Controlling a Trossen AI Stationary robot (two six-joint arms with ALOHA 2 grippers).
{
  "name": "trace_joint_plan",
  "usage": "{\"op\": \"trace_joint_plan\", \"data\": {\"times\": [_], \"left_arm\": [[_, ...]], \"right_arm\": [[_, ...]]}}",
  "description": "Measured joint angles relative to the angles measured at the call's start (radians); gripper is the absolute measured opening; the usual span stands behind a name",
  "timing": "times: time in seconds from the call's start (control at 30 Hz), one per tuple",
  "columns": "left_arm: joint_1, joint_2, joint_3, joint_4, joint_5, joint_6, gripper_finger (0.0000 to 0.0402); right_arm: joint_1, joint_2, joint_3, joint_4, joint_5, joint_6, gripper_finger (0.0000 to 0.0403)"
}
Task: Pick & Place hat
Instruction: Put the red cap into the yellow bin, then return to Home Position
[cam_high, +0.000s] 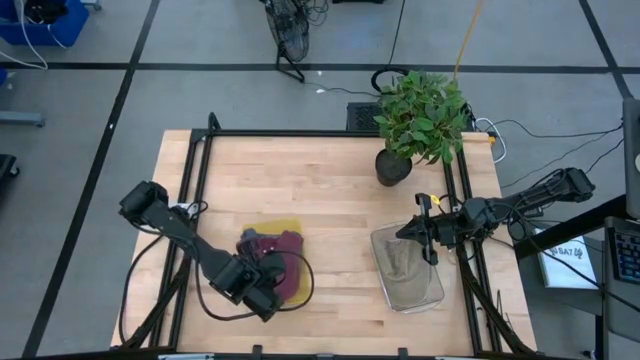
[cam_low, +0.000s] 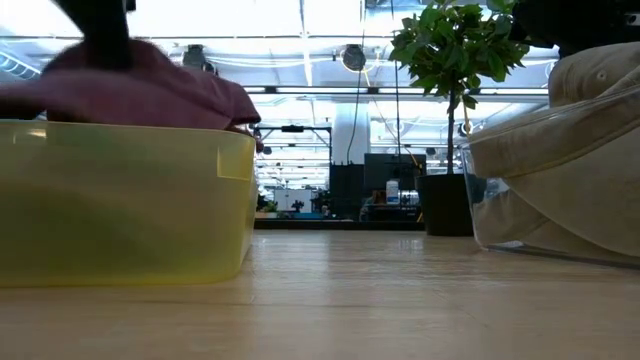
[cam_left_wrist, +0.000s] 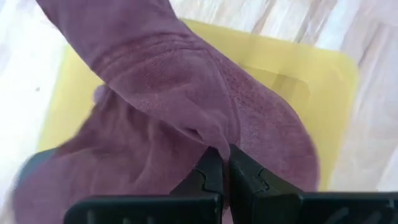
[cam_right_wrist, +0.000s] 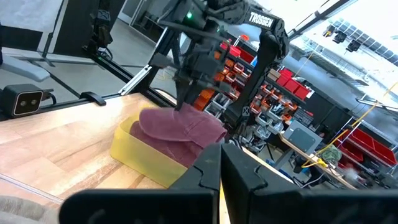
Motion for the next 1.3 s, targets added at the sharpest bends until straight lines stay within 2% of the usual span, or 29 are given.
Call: {"op": "trace_joint_plan", "data": {"times": [0.1,0.23,0.33,0.73,1.0,1.2,1.3], "left_arm": [[0.005,0.0,-0.071,0.09,0.009,0.016,0.0008],[0.025,-0.004,-0.155,0.225,0.068,0.062,0.0004],[0.041,-0.004,-0.188,0.264,0.108,0.076,0.0006],[0.048,0.002,-0.127,0.233,0.132,0.16,0.0017],[0.022,0.002,-0.031,0.208,0.139,0.237,0.0082],[0.019,0.001,-0.02,0.18,0.138,0.222,0.0135],[0.023,0.001,-0.02,0.146,0.18,0.217,0.015]], "right_arm": [[0.0,0.0,0.0,0.0,0.0,0.004,0.0],[0.0,0.0,0.0,0.0,0.0,0.005,0.0],[0.0,0.0,0.0,0.0,0.0,0.007,0.0],[0.0,0.0,0.0,-0.001,0.0,0.007,0.0],[0.0,0.0,0.0,-0.001,0.0,0.015,0.0],[0.0,0.0,0.0,-0.001,0.0,0.015,0.0],[0.0,0.0,0.0,-0.001,0.0,0.015,0.0]]}}
